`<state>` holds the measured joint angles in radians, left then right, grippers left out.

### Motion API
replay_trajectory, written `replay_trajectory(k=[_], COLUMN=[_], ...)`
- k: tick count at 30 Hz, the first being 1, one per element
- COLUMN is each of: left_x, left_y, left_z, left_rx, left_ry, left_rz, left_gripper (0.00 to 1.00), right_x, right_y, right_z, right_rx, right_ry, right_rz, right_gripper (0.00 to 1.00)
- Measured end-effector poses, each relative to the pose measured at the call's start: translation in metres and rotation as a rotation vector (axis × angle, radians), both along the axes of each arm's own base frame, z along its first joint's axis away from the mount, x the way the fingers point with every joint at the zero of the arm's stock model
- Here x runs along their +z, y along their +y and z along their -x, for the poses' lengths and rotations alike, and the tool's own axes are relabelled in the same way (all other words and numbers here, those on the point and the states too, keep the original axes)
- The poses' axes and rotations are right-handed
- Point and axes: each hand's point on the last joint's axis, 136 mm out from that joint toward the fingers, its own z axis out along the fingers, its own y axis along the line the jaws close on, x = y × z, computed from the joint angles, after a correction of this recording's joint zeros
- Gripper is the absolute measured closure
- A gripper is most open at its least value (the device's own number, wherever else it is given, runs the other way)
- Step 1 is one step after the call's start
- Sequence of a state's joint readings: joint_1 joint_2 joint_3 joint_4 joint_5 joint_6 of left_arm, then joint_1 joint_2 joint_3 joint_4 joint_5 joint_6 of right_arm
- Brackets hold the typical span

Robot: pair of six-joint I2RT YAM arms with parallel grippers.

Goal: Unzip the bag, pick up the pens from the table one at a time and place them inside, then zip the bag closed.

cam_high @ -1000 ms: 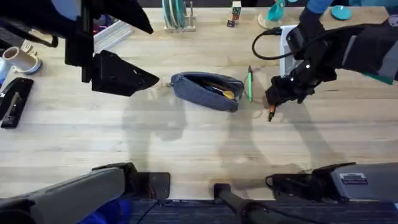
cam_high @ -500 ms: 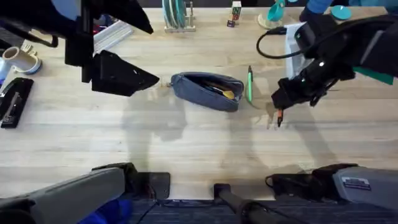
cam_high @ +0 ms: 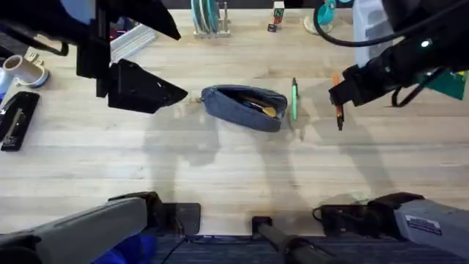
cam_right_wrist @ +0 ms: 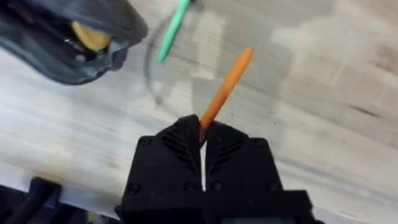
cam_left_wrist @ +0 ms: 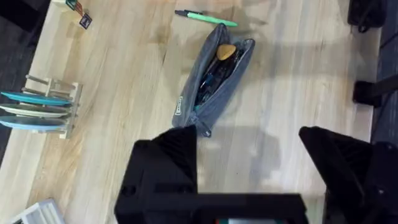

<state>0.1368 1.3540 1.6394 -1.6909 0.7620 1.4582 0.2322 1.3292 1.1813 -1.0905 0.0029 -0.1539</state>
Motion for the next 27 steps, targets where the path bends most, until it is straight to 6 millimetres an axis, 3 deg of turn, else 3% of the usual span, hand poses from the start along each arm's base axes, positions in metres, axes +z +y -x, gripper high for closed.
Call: replay_trajectory(k=[11,27], left_x=[0.000,0.000], left_y=[0.000,0.000], left_z=[0.000,0.000], left_rx=[0.000,0.000], left_ry=[0.000,0.000], left_rz=[0.000,0.000], left_gripper=[0.008,0.008], right_x=[0.046,0.063], right_y=[0.024,0.075], right_z=[0.001,0.024], right_rx=[0.240,0.817], right_ry=[-0.138,-0.240], right_rz=[0.012,-0.148], right_gripper=[0.970,0.970])
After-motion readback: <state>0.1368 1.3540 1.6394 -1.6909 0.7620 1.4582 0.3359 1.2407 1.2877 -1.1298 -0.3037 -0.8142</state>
